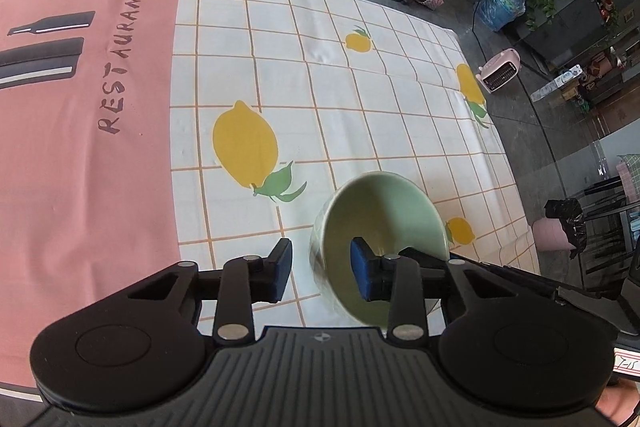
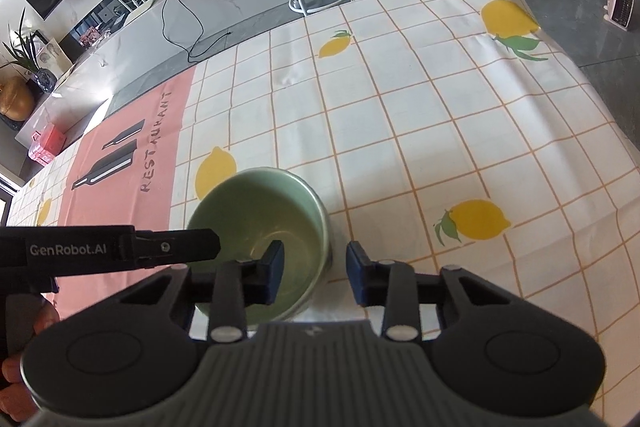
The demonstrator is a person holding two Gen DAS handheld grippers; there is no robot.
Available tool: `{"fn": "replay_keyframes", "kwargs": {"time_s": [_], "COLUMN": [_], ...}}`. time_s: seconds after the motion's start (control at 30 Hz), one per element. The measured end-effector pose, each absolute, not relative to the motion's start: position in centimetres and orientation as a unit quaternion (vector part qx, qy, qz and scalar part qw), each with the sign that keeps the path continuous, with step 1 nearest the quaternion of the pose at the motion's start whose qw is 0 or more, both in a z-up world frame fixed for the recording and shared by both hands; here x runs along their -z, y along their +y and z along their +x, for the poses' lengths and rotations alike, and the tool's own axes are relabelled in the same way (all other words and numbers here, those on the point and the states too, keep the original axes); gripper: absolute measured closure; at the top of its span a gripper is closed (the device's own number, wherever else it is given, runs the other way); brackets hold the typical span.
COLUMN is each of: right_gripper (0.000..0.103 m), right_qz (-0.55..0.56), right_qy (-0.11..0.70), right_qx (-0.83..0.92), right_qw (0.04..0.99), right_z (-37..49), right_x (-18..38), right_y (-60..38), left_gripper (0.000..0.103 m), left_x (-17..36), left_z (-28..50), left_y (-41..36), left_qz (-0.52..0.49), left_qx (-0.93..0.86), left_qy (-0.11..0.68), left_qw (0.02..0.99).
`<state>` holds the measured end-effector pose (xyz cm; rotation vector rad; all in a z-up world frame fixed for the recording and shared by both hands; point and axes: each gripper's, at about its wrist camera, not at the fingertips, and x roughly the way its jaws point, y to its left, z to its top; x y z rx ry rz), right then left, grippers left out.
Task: Organize plates and bowls
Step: 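Close both tools on the green bowl rim and lift it, then carry the green bowl with both tools over the blue bowl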
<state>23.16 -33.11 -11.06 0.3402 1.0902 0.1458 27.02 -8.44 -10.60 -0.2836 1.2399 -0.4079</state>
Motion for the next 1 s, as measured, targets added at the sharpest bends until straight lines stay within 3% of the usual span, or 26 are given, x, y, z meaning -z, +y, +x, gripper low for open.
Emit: {"fn": "replay_keyframes", "kwargs": {"time_s": [0.07, 0.2, 0.53, 1.0], "right_gripper": [0.079, 0.086, 0.089, 0.091], "right_qz": [0.165, 0.184, 0.195, 0.194], "right_qy": [0.520, 0.523, 0.511, 0.450], "right_qx": [-0.069, -0.068, -0.065, -0.103], "right_qw": [0.835, 0.829, 0.835, 0.866], "right_z": [23.2, 23.1, 22.5, 17.9], "right_x": [11.6, 12.2, 11.2, 3.3], "right_y": [-33.2, -33.4, -33.3, -32.0], "left_gripper": [0.070, 0.088, 0.091, 0.091], "left_x": [10.9, 11.3, 9.8, 0.8], "left_z": [27.1, 27.1, 26.2, 20.2], "left_y": [-8.7, -9.0, -8.8, -7.2], "left_qz": [-0.126, -0.118, -0.112, -0.102], "left_qx": [0.190, 0.191, 0.182, 0.168], "left_qy": [0.580, 0.588, 0.579, 0.518], "left_qw": [0.782, 0.777, 0.787, 0.832]}}
